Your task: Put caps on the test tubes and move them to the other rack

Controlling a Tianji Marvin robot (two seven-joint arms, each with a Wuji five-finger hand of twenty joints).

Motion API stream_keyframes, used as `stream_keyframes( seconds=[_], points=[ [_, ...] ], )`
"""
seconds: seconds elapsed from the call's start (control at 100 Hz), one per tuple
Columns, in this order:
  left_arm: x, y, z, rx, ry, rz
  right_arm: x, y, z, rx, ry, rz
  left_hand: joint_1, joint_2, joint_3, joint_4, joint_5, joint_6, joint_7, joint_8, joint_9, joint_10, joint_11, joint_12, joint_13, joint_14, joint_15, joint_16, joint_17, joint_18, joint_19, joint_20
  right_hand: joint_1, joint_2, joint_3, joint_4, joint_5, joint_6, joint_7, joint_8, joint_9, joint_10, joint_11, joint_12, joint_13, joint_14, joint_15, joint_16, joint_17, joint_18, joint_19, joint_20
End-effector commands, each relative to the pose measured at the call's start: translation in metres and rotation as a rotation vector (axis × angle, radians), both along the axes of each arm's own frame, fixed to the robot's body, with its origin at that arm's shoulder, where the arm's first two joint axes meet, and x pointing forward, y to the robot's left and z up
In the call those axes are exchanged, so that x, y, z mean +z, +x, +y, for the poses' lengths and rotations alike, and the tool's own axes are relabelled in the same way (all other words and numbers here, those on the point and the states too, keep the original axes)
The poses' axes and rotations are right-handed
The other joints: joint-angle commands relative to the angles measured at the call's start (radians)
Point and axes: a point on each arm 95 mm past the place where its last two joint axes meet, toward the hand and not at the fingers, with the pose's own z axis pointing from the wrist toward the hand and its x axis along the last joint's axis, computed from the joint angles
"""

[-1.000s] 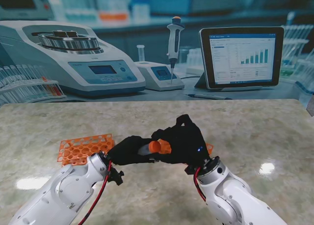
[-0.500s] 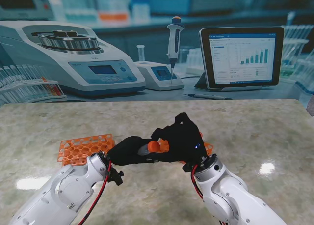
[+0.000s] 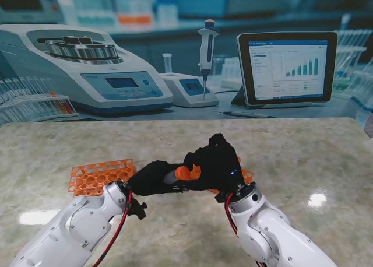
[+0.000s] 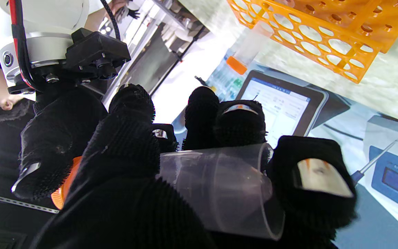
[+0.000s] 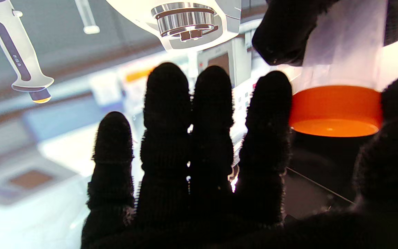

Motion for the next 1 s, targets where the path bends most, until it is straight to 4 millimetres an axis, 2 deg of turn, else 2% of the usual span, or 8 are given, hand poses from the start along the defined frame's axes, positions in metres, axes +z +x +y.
stream_keyframes(
  seconds=[0.0, 0.11, 0.16, 0.31, 0.42, 0.61, 0.81, 0.99],
  points=[
    [0.002, -0.006, -0.007, -0.026, -0.004, -0.005, 0.0, 0.002, 0.0, -0.016, 0.006, 0.005, 0.035, 0.029, 0.021, -0.01, 0.032, -0.058, 0.036, 0.041, 0.001, -0.03, -0.002, 0.0, 0.023, -0.024, 0.038, 0.023, 0.03, -0.108, 0.163, 0.013, 0.117, 0.145, 0.151, 0.058, 0.071, -0.1, 0.031, 0.016, 0.032, -0.032, 0.015, 0.014, 0.034, -0.022, 0.03, 0.013, 0.003, -0.018, 0.029, 0.012],
    [0.002, -0.006, -0.007, -0.025, -0.004, -0.007, 0.0, 0.002, 0.0, -0.017, 0.009, 0.008, 0.034, 0.029, 0.021, -0.01, 0.031, -0.059, 0.036, 0.041, 0.001, -0.029, -0.002, 0.0, 0.023, -0.024, 0.038, 0.023, 0.03, -0.108, 0.163, 0.013, 0.059, 0.146, 0.205, 0.081, 0.106, -0.092, 0.033, 0.048, 0.043, -0.033, 0.024, 0.012, 0.041, -0.02, 0.039, 0.012, 0.008, -0.018, 0.034, 0.01],
    [0.003, -0.006, -0.007, -0.024, -0.005, -0.008, 0.0, 0.002, 0.0, -0.019, 0.009, 0.011, 0.034, 0.03, 0.021, -0.01, 0.031, -0.059, 0.036, 0.041, 0.001, -0.029, -0.002, 0.0, 0.023, -0.024, 0.038, 0.023, 0.03, -0.108, 0.163, 0.013, 0.009, 0.14, 0.255, 0.104, 0.13, -0.091, 0.034, 0.1, 0.048, -0.035, 0.03, 0.01, 0.044, -0.021, 0.043, 0.01, 0.01, -0.02, 0.037, 0.008],
    [0.004, -0.006, -0.007, -0.022, -0.004, -0.009, 0.0, 0.002, 0.0, -0.021, 0.01, 0.021, 0.034, 0.029, 0.021, -0.01, 0.031, -0.059, 0.035, 0.041, 0.001, -0.028, -0.002, 0.0, 0.023, -0.024, 0.038, 0.023, 0.03, -0.108, 0.163, 0.013, -0.063, 0.15, 0.266, 0.099, 0.165, -0.1, 0.067, 0.133, 0.06, -0.041, 0.039, 0.01, 0.052, -0.018, 0.05, 0.01, 0.014, -0.019, 0.041, 0.007],
    [0.004, -0.006, -0.007, -0.022, -0.004, -0.009, -0.002, 0.001, -0.002, -0.024, 0.002, 0.037, 0.034, 0.03, 0.022, -0.01, 0.031, -0.058, 0.035, 0.041, 0.0, -0.028, -0.003, 0.0, 0.023, -0.024, 0.038, 0.023, 0.03, -0.108, 0.163, 0.013, -0.164, 0.144, 0.325, 0.093, 0.142, -0.08, 0.047, 0.139, 0.042, -0.036, 0.03, 0.004, 0.037, -0.016, 0.038, 0.005, 0.0, -0.016, 0.033, 0.005],
    [0.004, -0.005, -0.007, -0.02, -0.003, -0.009, -0.005, 0.001, -0.005, -0.029, -0.004, 0.06, 0.033, 0.029, 0.022, -0.01, 0.031, -0.058, 0.035, 0.041, 0.0, -0.029, -0.003, 0.0, 0.023, -0.024, 0.038, 0.023, 0.03, -0.108, 0.162, 0.013, -0.245, 0.181, 0.32, 0.081, 0.025, -0.012, -0.069, 0.106, -0.05, -0.001, -0.053, -0.03, -0.034, 0.002, -0.03, -0.007, -0.051, 0.002, -0.006, 0.003],
    [0.005, -0.005, -0.006, -0.015, -0.002, -0.009, -0.005, -0.002, -0.01, -0.029, -0.009, 0.067, 0.034, 0.029, 0.023, -0.01, 0.031, -0.059, 0.036, 0.041, 0.001, -0.029, -0.002, 0.0, 0.023, -0.024, 0.038, 0.023, 0.03, -0.107, 0.162, 0.013, -0.26, 0.22, 0.252, 0.09, -0.103, 0.067, -0.217, 0.04, -0.161, 0.041, -0.167, -0.078, -0.104, 0.013, -0.098, -0.008, -0.094, 0.016, -0.05, 0.005],
    [0.004, -0.005, -0.006, -0.014, -0.002, -0.01, -0.004, -0.008, -0.015, -0.03, -0.008, 0.056, 0.034, 0.03, 0.023, -0.01, 0.032, -0.059, 0.036, 0.041, 0.001, -0.029, -0.003, 0.0, 0.022, -0.023, 0.037, 0.023, 0.03, -0.107, 0.162, 0.013, -0.276, 0.235, 0.218, 0.096, -0.178, 0.109, -0.292, -0.007, -0.229, 0.062, -0.221, -0.106, -0.143, 0.019, -0.124, -0.007, -0.113, 0.019, -0.066, 0.008]
  ],
)
